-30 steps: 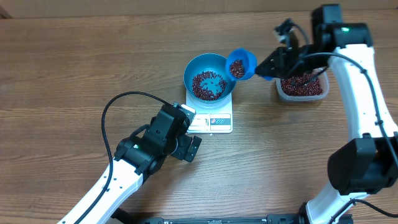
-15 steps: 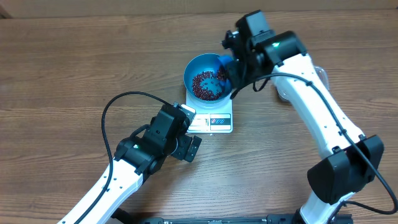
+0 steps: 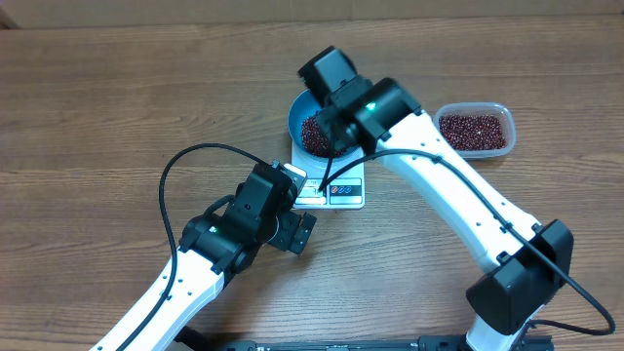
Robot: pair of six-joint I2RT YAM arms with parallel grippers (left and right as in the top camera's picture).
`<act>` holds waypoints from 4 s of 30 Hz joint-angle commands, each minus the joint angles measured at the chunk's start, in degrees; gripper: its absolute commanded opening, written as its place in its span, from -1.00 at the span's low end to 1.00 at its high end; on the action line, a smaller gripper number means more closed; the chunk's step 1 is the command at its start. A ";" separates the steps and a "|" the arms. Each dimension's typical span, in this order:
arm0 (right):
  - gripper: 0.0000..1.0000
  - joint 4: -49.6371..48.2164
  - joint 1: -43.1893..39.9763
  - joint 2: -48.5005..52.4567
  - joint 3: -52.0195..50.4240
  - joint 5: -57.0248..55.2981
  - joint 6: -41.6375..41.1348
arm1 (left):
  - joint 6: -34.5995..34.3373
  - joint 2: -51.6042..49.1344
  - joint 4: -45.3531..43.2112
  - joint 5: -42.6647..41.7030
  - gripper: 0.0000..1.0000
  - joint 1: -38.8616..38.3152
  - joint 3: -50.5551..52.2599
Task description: Scoop item into bowl and weigh 150g on scale
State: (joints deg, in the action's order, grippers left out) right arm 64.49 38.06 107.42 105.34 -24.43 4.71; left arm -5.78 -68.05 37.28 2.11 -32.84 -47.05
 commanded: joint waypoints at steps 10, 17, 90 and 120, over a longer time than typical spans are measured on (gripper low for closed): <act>-0.93 -0.28 2.49 -0.68 2.84 -4.94 -0.26 | 0.68 -0.09 -0.02 -0.46 0.99 0.35 -1.33; -0.93 6.25 -6.80 -2.19 13.44 9.33 -0.46 | 0.66 -0.09 -0.02 -0.46 0.99 0.35 -1.33; -0.93 20.46 -43.82 12.22 0.81 40.46 3.52 | 0.66 -0.09 -0.02 -0.46 0.99 0.35 -1.33; -0.93 25.00 -65.96 12.22 0.79 72.39 21.57 | 0.66 -0.09 -0.02 -0.46 0.99 0.35 -1.33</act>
State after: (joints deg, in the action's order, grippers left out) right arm 89.36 -26.46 119.57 106.32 42.81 23.31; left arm -5.78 -68.05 37.28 2.11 -32.84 -47.07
